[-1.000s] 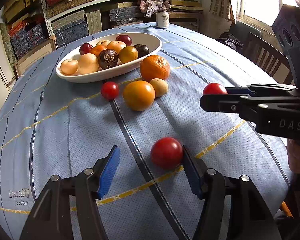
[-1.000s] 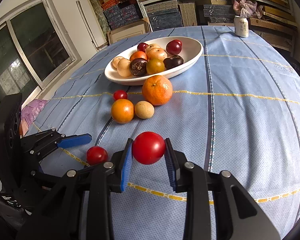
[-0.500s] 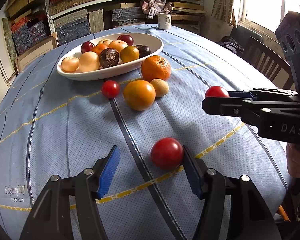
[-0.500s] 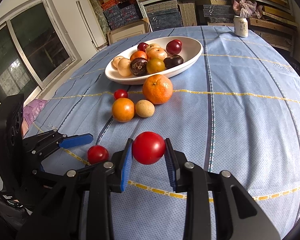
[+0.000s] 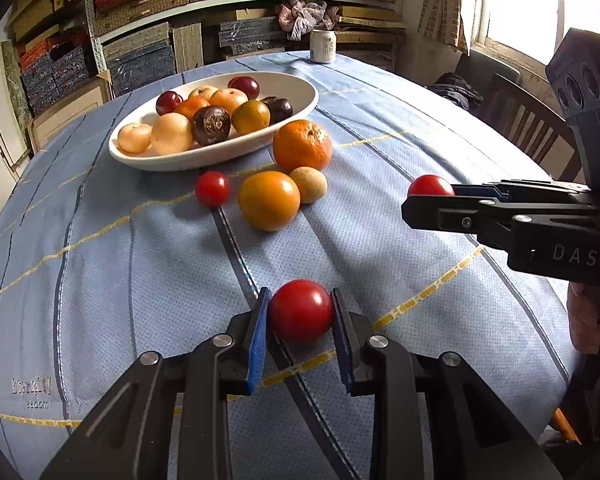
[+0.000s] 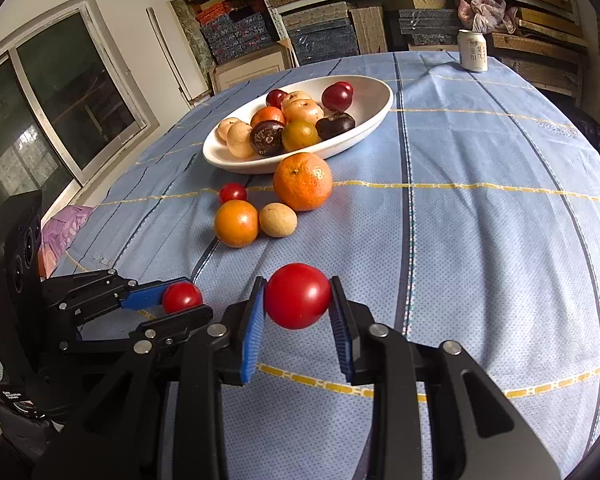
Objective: Organize fruits
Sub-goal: 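Carry both red tomatoes onto the white plate and open both grippers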
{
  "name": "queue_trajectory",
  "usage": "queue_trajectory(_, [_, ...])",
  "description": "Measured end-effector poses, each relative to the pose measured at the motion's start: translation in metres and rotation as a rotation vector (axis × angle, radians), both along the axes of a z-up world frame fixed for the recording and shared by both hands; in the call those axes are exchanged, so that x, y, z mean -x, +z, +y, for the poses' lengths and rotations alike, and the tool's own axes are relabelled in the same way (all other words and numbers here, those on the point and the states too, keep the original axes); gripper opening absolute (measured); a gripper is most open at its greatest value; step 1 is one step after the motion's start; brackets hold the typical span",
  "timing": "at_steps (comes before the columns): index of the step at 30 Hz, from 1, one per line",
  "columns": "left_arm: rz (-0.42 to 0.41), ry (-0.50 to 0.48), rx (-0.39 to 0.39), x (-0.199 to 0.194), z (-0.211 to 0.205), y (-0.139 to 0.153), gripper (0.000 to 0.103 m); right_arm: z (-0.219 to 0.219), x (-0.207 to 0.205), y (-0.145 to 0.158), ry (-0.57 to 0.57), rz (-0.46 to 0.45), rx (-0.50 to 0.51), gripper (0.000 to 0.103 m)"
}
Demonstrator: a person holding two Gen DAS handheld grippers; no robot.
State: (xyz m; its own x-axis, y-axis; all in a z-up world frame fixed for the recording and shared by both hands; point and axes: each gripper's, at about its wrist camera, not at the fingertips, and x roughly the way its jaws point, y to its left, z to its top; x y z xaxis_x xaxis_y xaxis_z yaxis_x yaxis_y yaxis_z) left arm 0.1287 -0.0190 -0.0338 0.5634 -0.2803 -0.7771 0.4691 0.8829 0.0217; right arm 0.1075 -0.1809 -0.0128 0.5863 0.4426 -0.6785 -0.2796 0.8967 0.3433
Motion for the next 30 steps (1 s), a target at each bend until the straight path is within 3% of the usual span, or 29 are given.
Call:
queue_trajectory(5, [-0.018,0.014,0.066,-0.005,0.005,0.011,0.029,0.0,-0.005,0.008,0.0,-0.009,0.003,0.03])
queue_trajectory(14, [-0.06,0.009,0.072,-0.022,0.008,0.033,0.029,0.003,-0.026,0.041,0.0,-0.098,0.038,0.03])
queue_trajectory(16, [-0.07,0.022,0.074,-0.034,0.011,0.04,0.029,0.004,-0.034,0.048,-0.002,-0.113,0.048,0.03])
queue_trajectory(20, [-0.071,0.033,0.16,-0.059,0.02,0.055,0.03,0.011,-0.055,0.06,0.008,-0.135,0.081,0.03])
queue_trajectory(30, [-0.06,0.191,0.098,-0.152,0.026,0.076,0.03,0.034,-0.138,0.069,0.0,-0.174,0.168,0.03])
